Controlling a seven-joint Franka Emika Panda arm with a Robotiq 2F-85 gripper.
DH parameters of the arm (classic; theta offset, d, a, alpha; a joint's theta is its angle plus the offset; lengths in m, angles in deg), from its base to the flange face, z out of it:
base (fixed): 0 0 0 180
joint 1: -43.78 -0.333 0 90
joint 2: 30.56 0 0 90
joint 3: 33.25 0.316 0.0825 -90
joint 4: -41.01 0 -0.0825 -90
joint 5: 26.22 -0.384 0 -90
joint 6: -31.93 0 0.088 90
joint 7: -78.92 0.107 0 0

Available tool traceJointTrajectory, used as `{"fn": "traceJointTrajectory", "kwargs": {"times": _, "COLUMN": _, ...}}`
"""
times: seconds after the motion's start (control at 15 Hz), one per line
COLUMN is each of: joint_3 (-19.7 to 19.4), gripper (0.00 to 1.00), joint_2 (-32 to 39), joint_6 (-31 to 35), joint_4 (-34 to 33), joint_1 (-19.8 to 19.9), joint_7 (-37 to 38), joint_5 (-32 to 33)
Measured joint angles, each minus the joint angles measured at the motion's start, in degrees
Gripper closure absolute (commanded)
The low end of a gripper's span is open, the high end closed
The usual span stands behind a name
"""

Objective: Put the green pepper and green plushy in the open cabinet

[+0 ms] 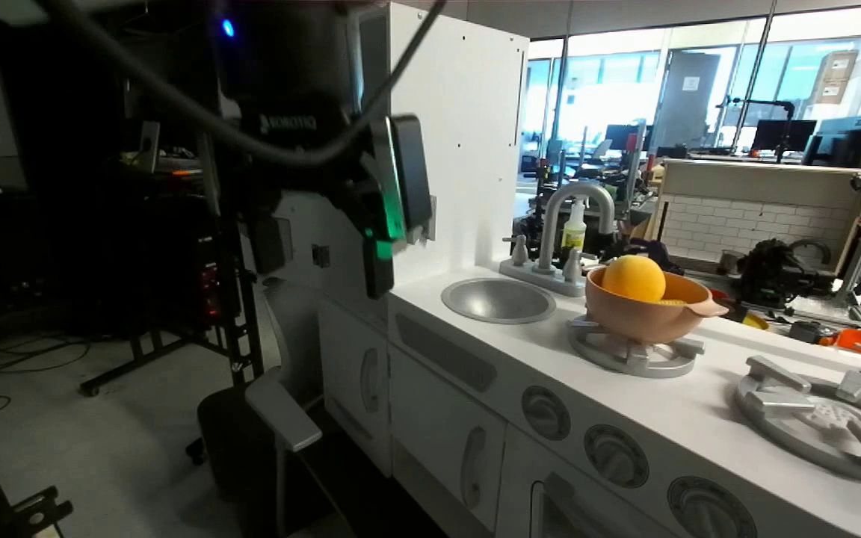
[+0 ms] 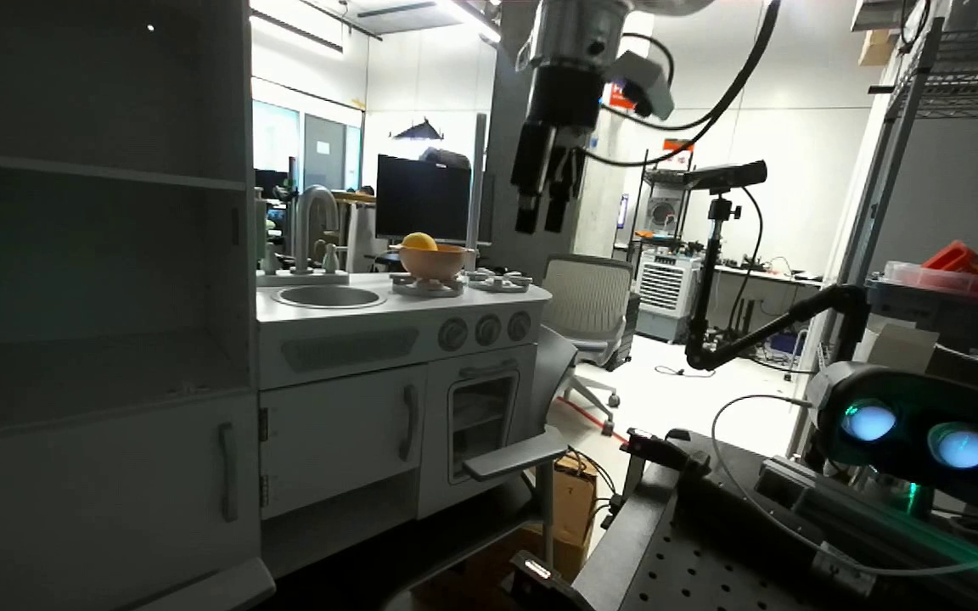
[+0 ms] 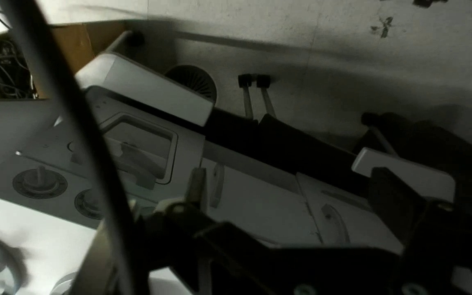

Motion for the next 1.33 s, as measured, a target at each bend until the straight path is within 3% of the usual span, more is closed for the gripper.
{"fn": "traceJointTrajectory", "kwargs": {"times": 0.47, "joint_3": -4.5, "gripper": 0.00, "joint_2": -22.3, "joint_6": -29.4, "joint_4": -1.9, "joint_1": 0.4, "joint_7": -2.6, "joint_5": 0.0}}
{"fn": "traceJointTrajectory", "kwargs": {"times": 0.73, "joint_3": -3.8, "gripper": 0.00, "joint_2": -34.9, "joint_6": -43.6, "joint_4": -2.9, "joint_1": 1.0, "joint_7": 3.6, "joint_5": -0.1}}
{"fn": "traceJointTrajectory", "kwargs": {"times": 1.0, "joint_3": 0.8, "gripper": 0.00, "joint_2": -41.8, "joint_6": -48.9, "joint_4": -3.1, "joint_1": 0.5, "joint_7": 12.1, "joint_5": -1.3}}
{"fn": "traceJointTrajectory", "kwargs": {"times": 1.33, "joint_3": 4.8, "gripper": 0.00, "joint_2": -42.0, "joint_6": -48.7, "joint_4": -2.8, "joint_1": -0.6, "joint_7": 17.7, "joint_5": -2.0}}
